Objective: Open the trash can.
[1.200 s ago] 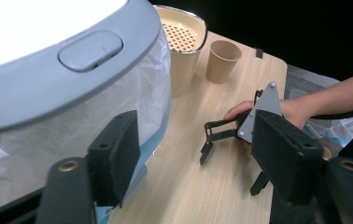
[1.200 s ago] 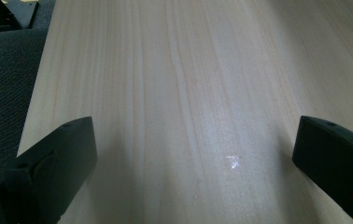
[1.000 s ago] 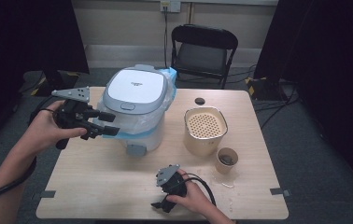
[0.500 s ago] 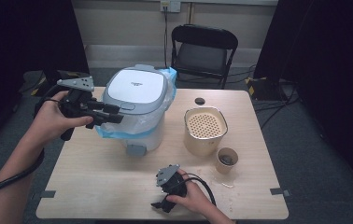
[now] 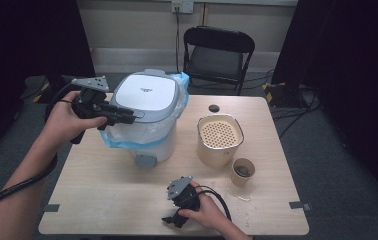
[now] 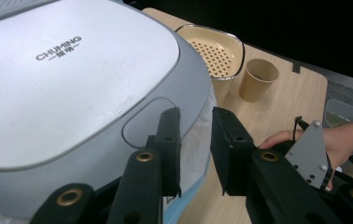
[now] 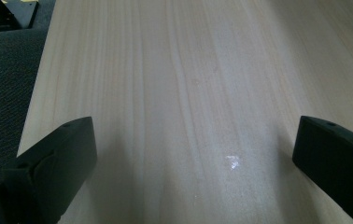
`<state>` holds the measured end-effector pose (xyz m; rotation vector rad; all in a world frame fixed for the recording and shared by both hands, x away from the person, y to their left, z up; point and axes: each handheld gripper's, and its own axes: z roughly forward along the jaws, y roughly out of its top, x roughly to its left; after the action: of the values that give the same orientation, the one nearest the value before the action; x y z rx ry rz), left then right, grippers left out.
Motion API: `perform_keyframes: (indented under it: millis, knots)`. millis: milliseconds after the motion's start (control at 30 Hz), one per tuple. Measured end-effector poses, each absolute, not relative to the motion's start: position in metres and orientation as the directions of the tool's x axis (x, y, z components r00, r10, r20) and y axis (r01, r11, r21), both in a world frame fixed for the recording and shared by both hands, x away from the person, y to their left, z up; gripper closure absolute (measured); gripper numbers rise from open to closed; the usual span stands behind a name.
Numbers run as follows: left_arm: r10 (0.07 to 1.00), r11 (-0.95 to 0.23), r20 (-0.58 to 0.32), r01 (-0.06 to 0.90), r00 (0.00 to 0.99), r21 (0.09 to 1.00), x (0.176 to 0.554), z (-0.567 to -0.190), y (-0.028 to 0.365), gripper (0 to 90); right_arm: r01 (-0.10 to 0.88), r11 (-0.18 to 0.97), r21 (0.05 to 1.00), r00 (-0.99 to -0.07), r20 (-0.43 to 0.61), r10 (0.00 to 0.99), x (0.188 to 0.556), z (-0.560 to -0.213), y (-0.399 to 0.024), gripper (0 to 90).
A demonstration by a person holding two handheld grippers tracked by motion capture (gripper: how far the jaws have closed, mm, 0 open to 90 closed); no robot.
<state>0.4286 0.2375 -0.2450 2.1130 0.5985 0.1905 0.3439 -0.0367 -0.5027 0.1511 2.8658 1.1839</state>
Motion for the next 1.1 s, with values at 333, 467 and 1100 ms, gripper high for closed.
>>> perform_keyframes:
  millis: [333,467,1100]
  knots:
    - [0.519,-0.477,-0.073,0.359,0.852,0.802,0.439,-0.248,0.23,82.1,0.074,0.705,0.706,-0.995,0.002,0.102,0.344,-0.503,-0.037,0.0]
    - [0.536,-0.47,-0.077,0.373,0.84,0.8,0.443,-0.252,0.228,83.8,0.074,0.705,0.706,-0.995,0.002,0.103,0.344,-0.503,-0.037,0.0]
    - [0.557,-0.494,-0.067,0.395,0.828,0.774,0.448,-0.251,0.224,90.0,0.075,0.705,0.706,-0.995,0.003,0.103,0.344,-0.503,-0.037,0.0]
